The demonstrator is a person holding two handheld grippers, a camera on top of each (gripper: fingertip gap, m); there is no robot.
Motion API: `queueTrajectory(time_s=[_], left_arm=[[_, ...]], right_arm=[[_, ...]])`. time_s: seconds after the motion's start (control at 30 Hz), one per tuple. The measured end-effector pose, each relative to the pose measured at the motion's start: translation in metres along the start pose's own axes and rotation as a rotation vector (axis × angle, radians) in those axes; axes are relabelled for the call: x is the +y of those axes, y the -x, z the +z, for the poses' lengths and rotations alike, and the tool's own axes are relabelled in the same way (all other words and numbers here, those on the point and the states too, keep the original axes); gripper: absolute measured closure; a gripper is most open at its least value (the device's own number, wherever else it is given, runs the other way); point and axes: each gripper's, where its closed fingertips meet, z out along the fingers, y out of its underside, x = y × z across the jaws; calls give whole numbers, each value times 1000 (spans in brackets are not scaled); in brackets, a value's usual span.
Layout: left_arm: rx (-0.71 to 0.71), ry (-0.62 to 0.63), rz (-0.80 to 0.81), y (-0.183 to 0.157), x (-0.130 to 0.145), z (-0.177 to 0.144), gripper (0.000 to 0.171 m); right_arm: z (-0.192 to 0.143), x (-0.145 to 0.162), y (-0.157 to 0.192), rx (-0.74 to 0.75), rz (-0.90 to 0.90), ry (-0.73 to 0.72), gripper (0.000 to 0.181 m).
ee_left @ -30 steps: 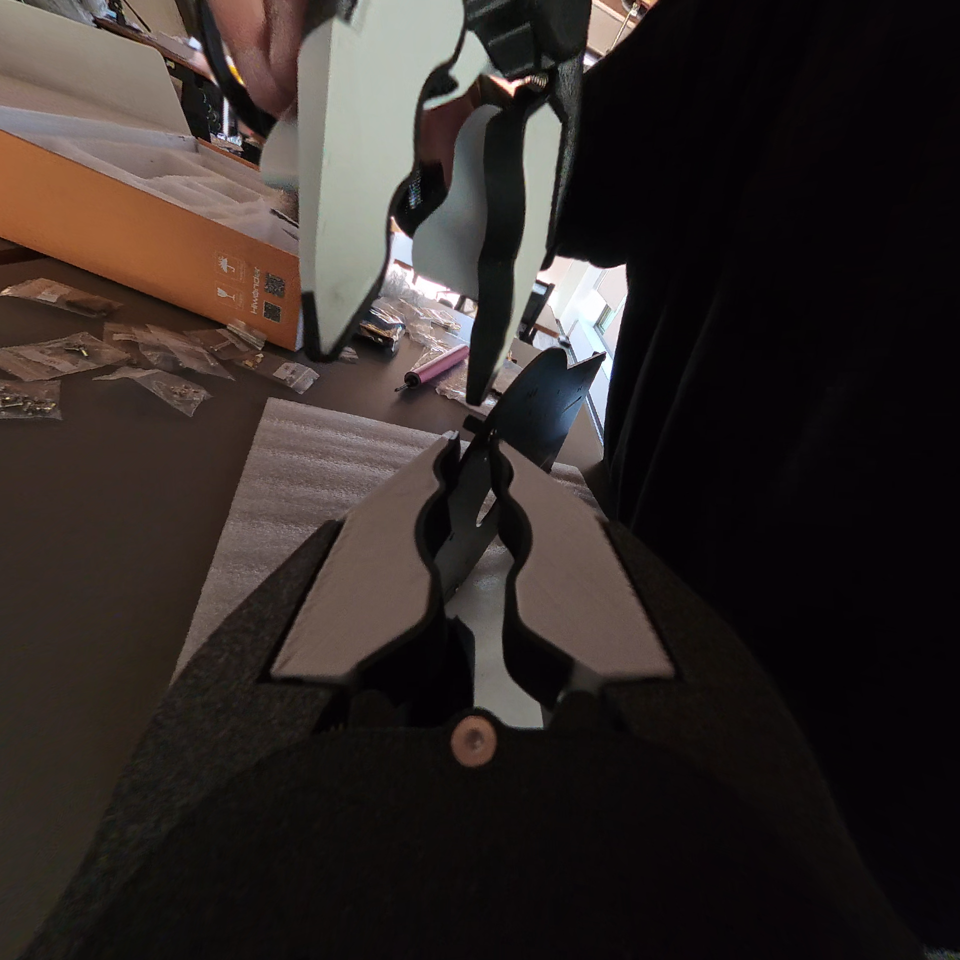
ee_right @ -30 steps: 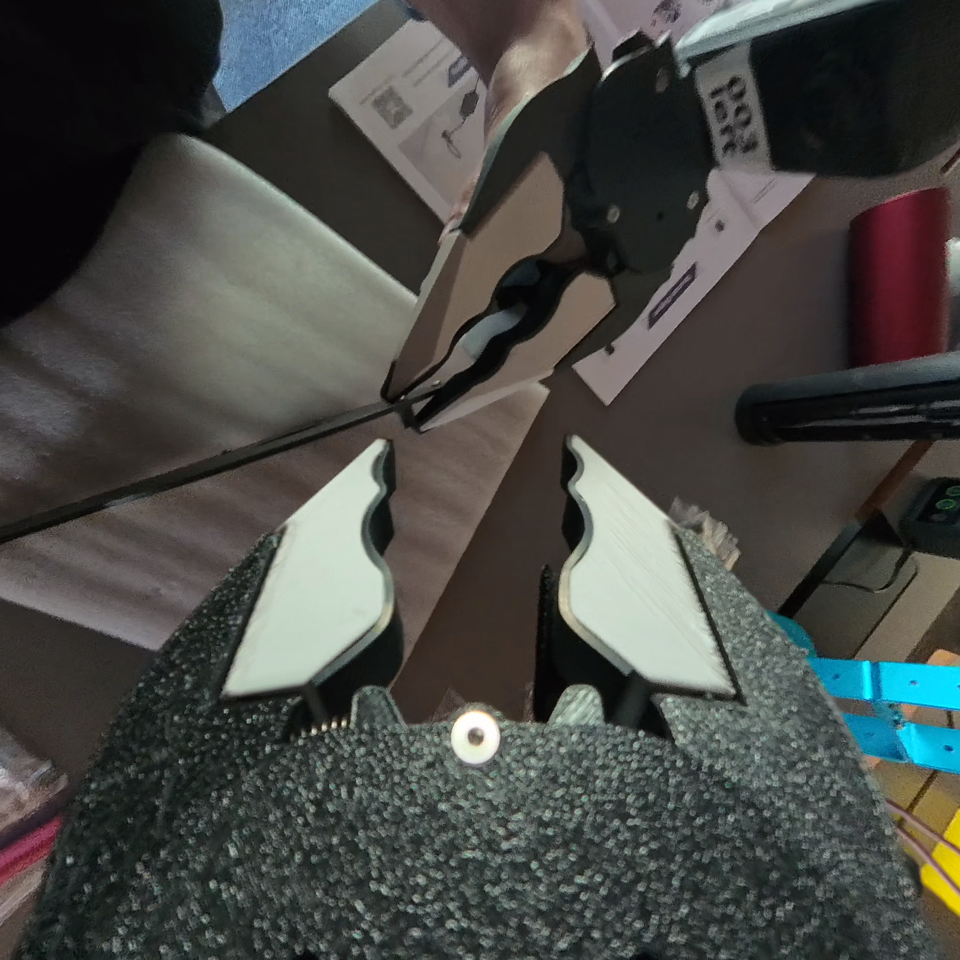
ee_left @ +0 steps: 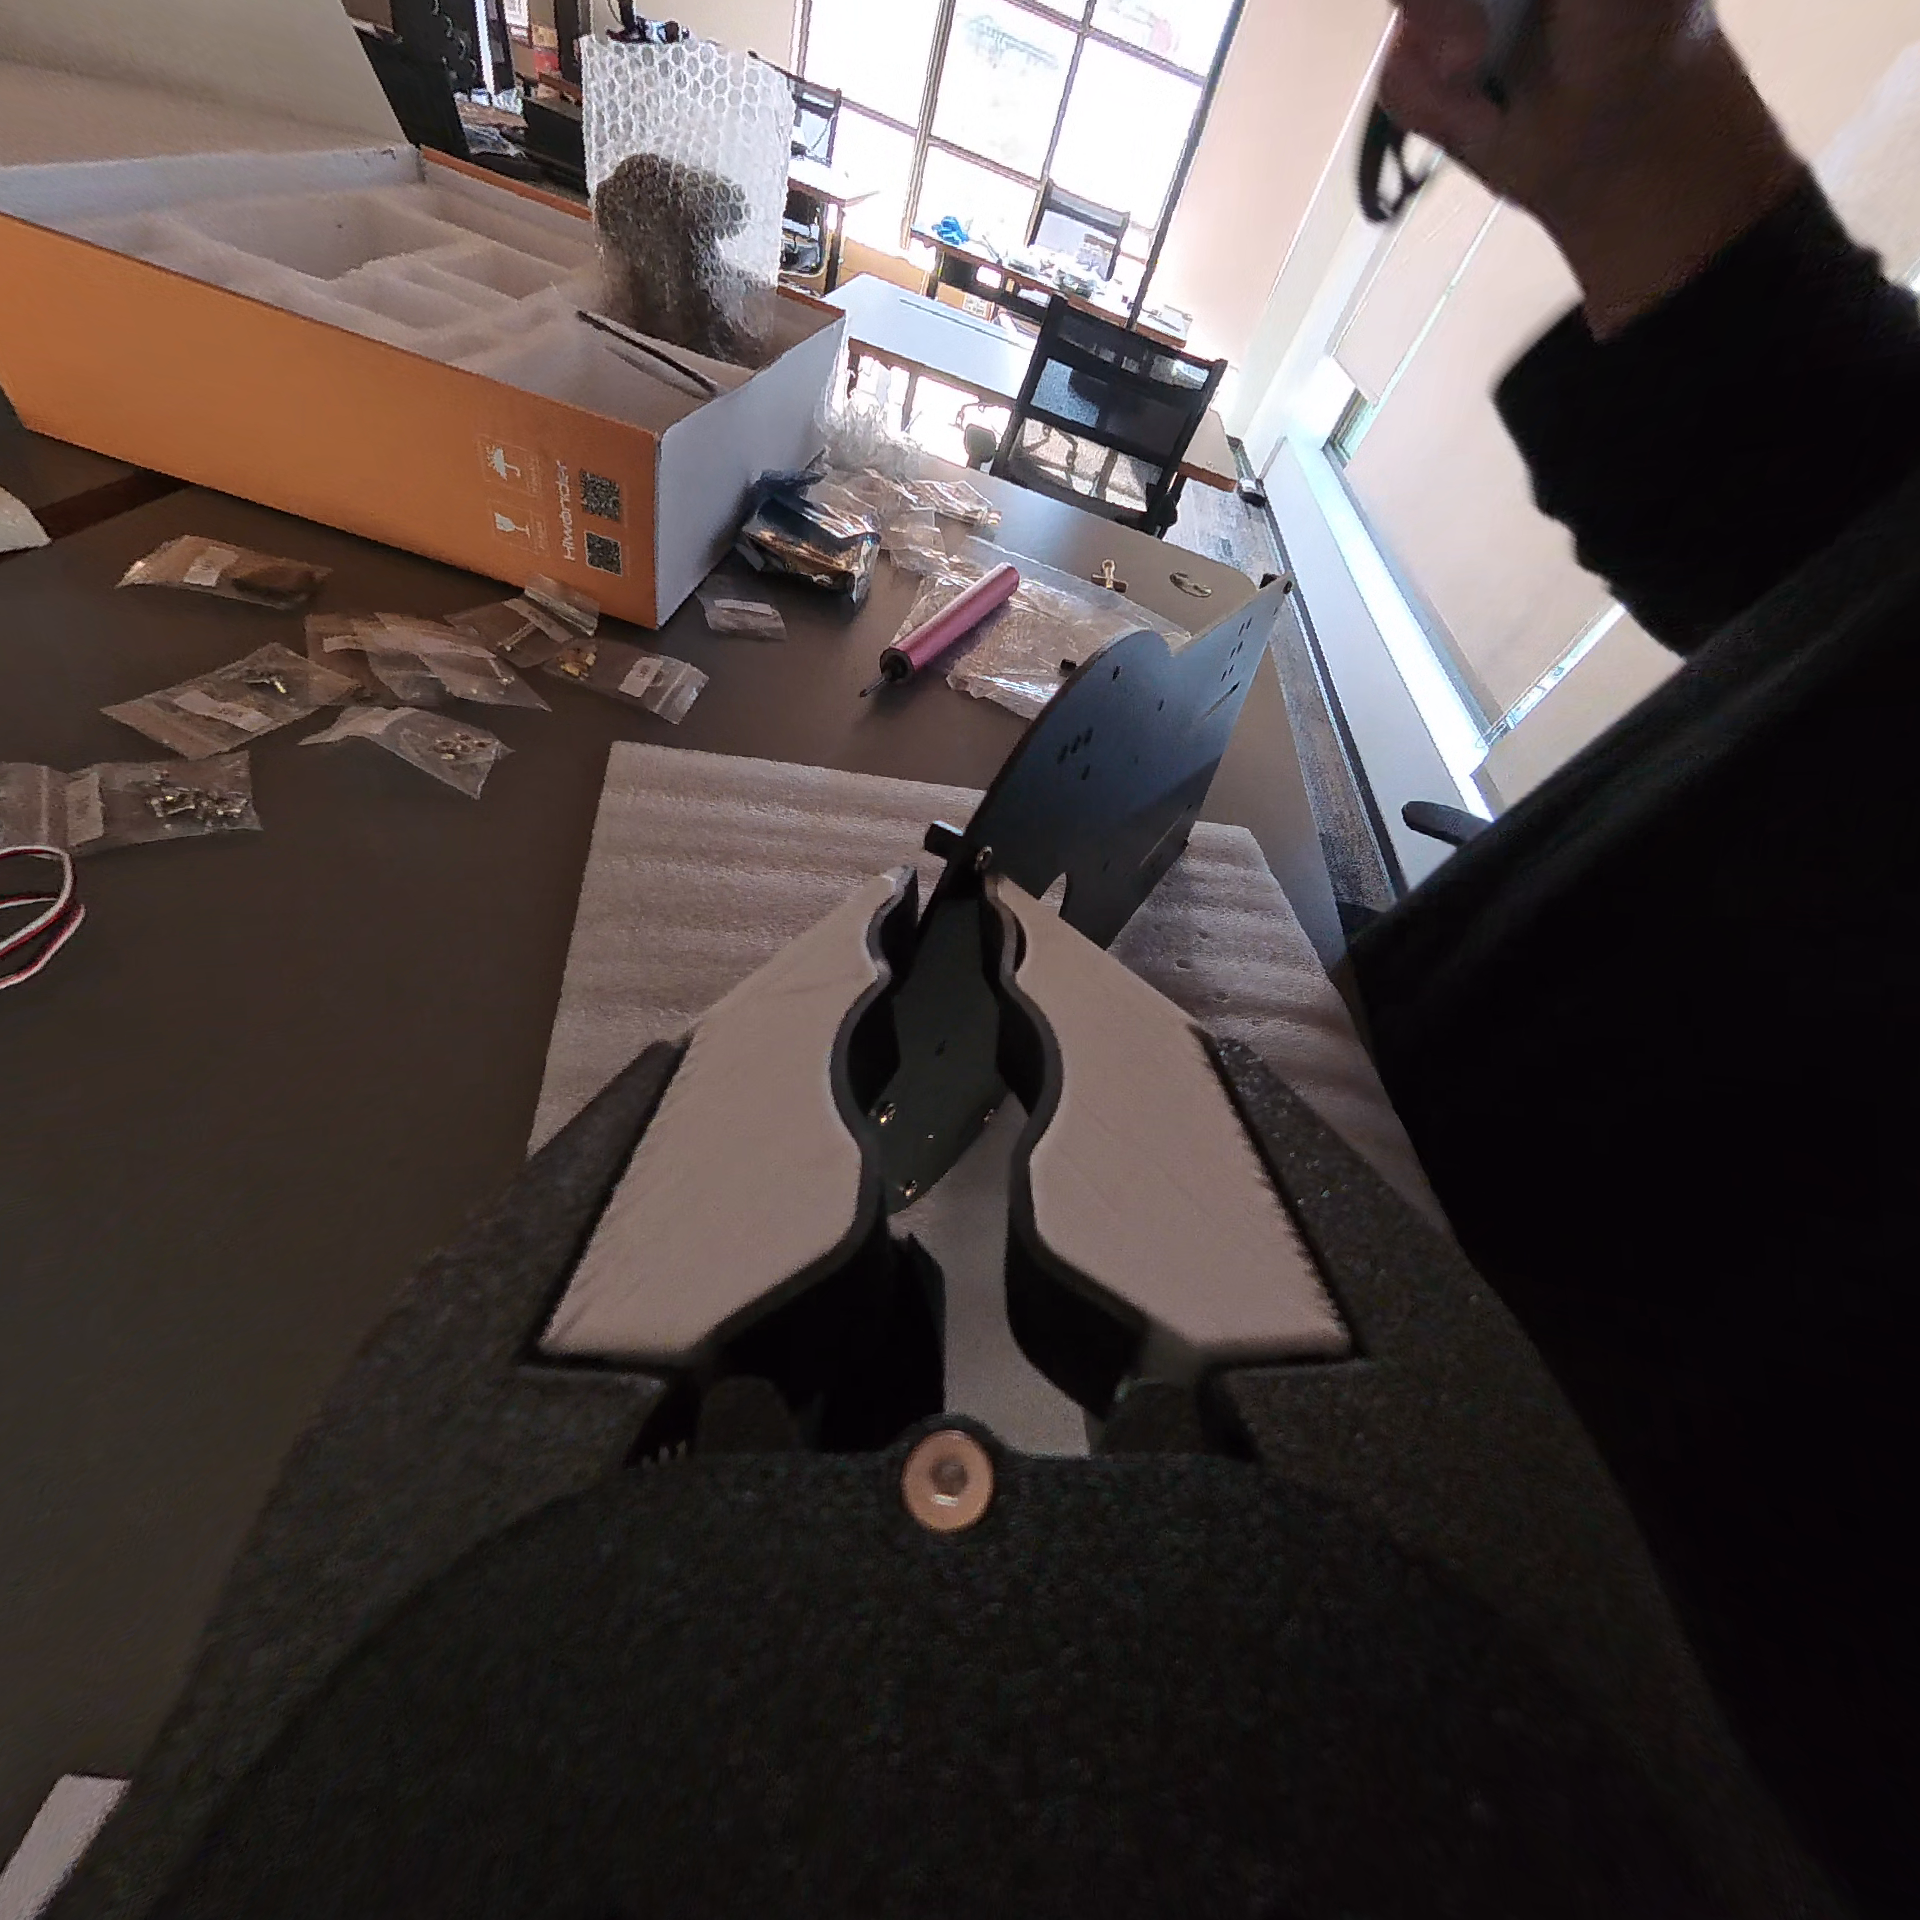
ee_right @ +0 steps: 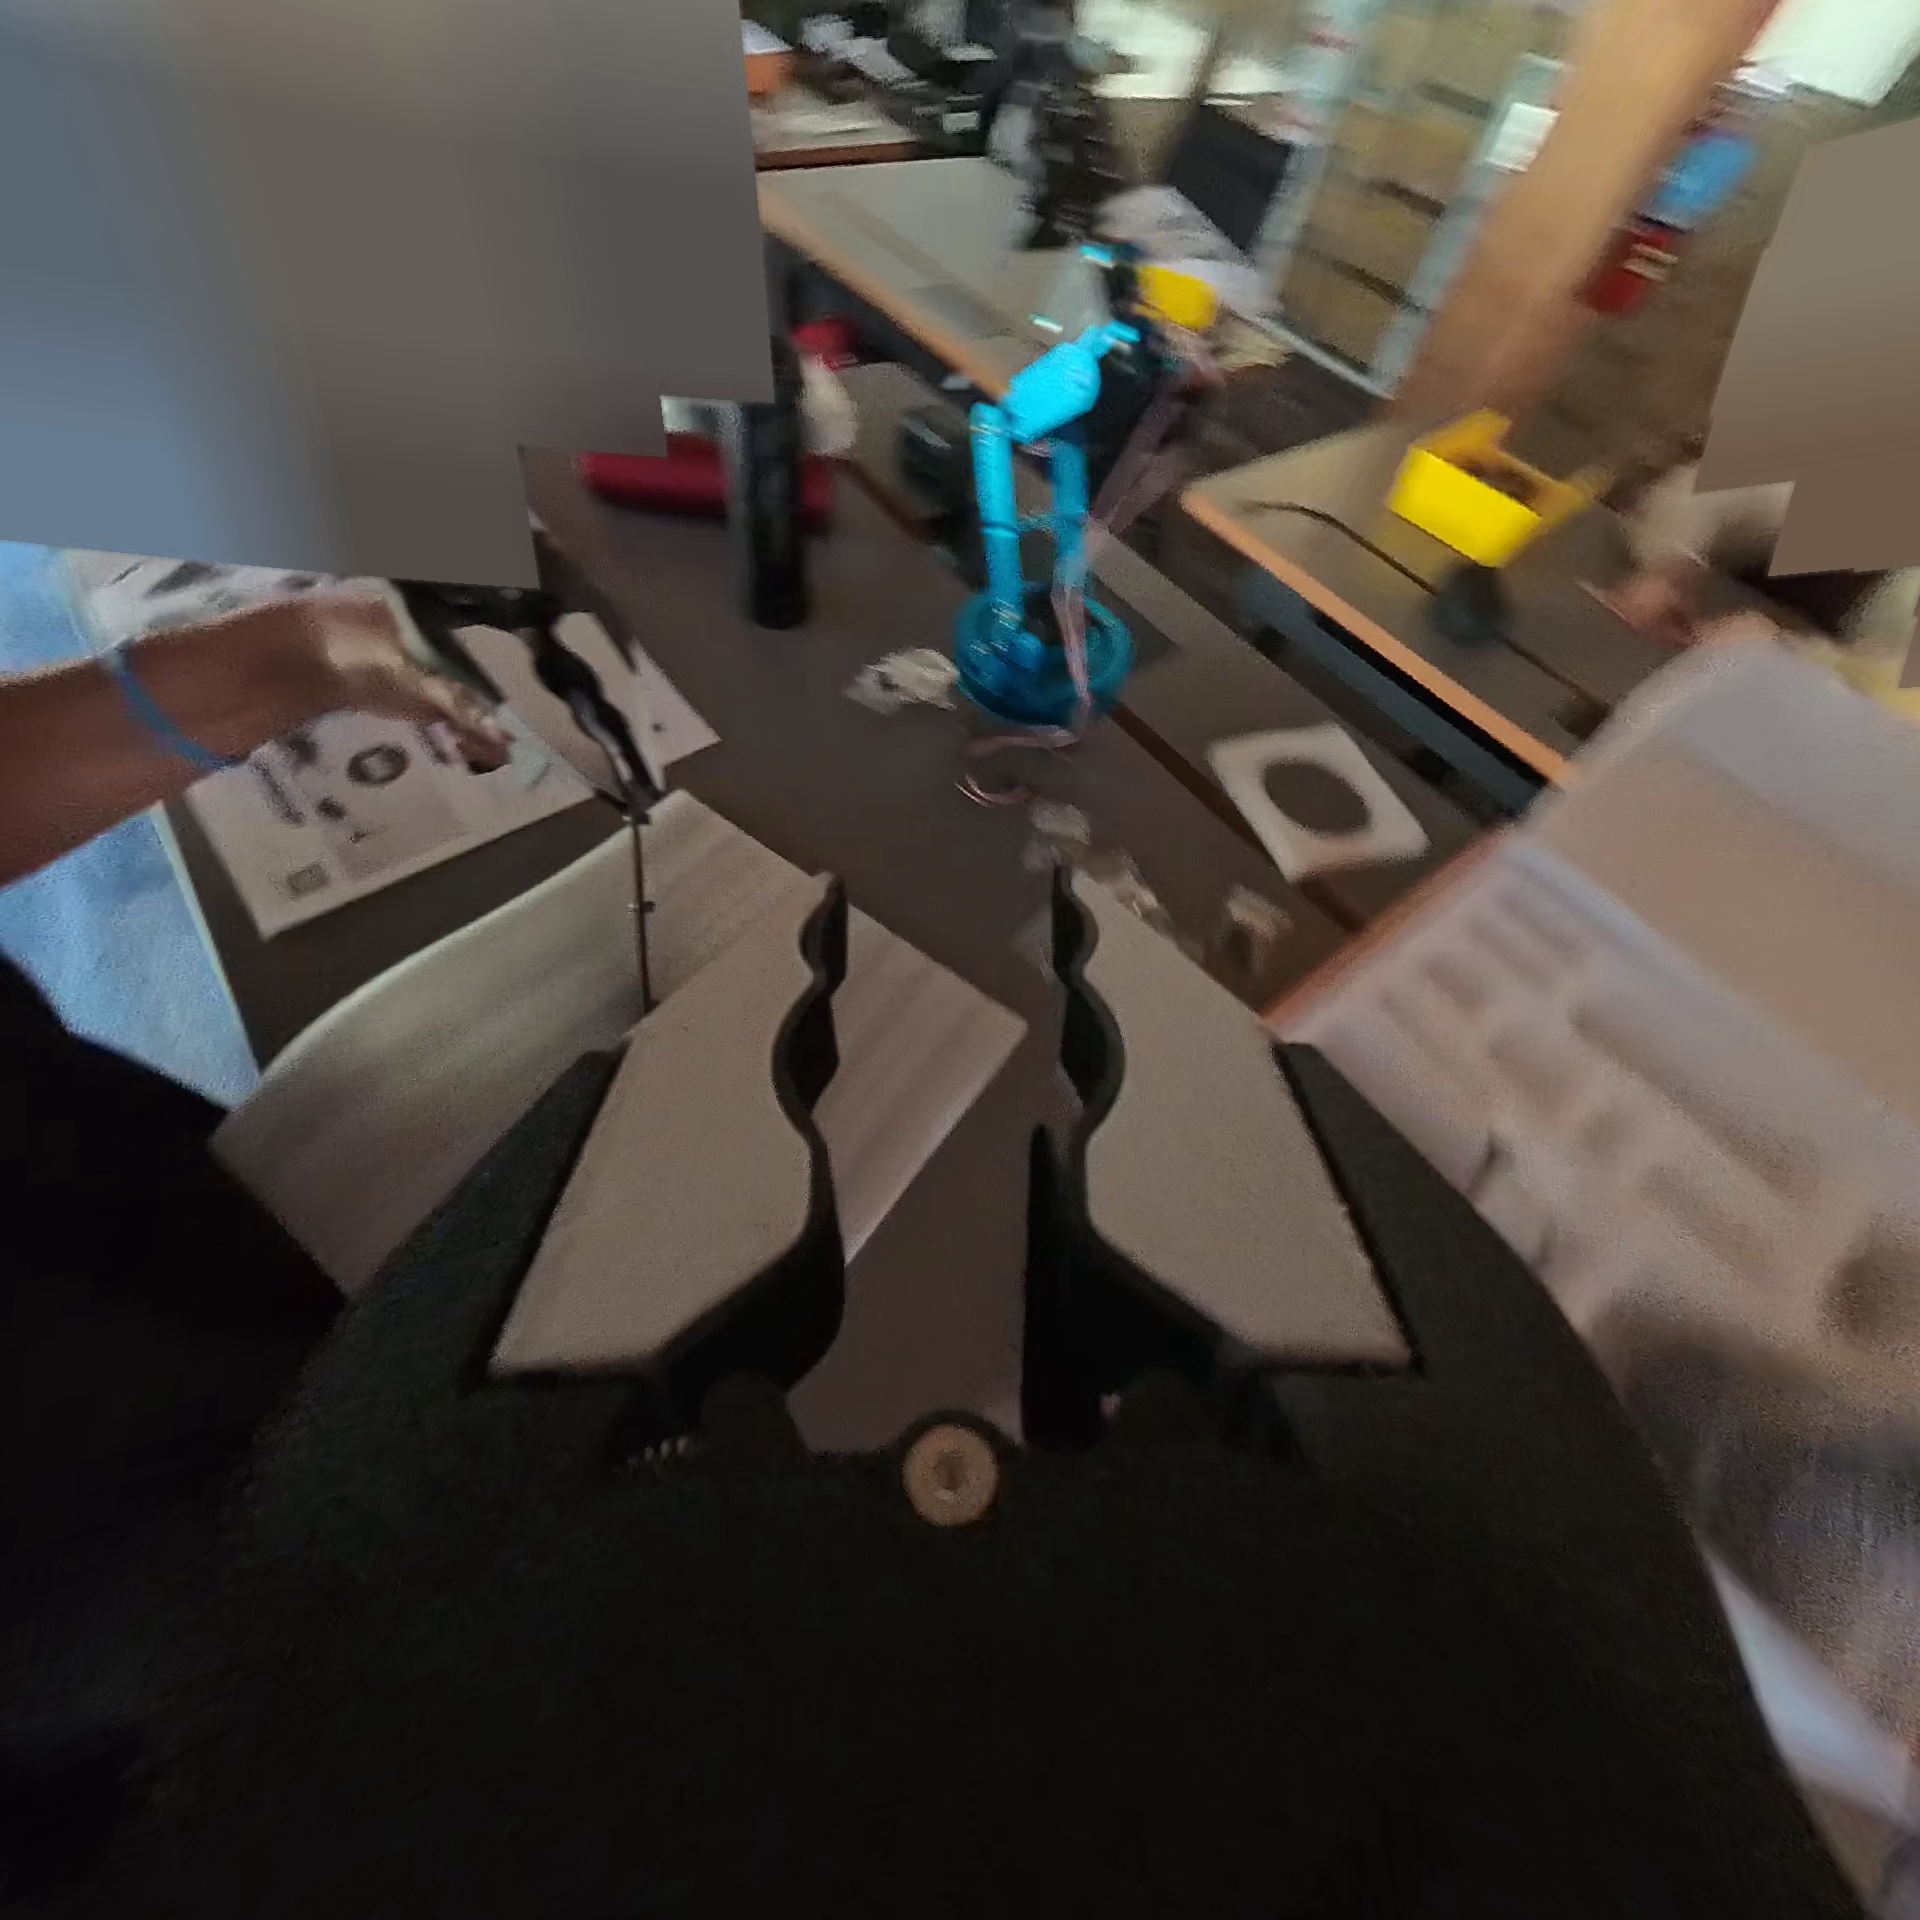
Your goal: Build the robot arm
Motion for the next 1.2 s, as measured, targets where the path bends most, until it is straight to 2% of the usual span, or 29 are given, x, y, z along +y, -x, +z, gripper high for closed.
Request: queueTrajectory(time_s=[0.1,0.17,0.23,0.33,0.43,0.57,0.7,0.8,0.93,1.2], left_arm=[[6,-2,0,-2,0,-1,161],[13,-4,-8,-4,1,-2,161],[11,2,-12,-5,1,-2,161],[4,21,-25,-6,2,-3,160],[-16,31,-34,-7,2,-3,160],[-49,35,-64,-9,3,-4,159],[-98,54,-90,-8,3,-4,157],[-115,64,-104,-6,3,-3,157],[-129,52,-129,-1,2,0,156],[-161,41,-126,-10,5,-4,155]], right_arm=[[-63,59,5,218,235,10,141],[-99,104,15,368,328,31,148],[-123,135,34,428,427,-21,152],[-136,180,55,445,529,-43,152],[-132,206,63,425,546,-88,150],[-114,256,55,403,537,44,149],[-92,276,49,288,491,62,150],[-68,262,63,58,466,-4,142],[-49,252,62,-72,409,-6,141],[-58,308,8,112,346,209,151]])
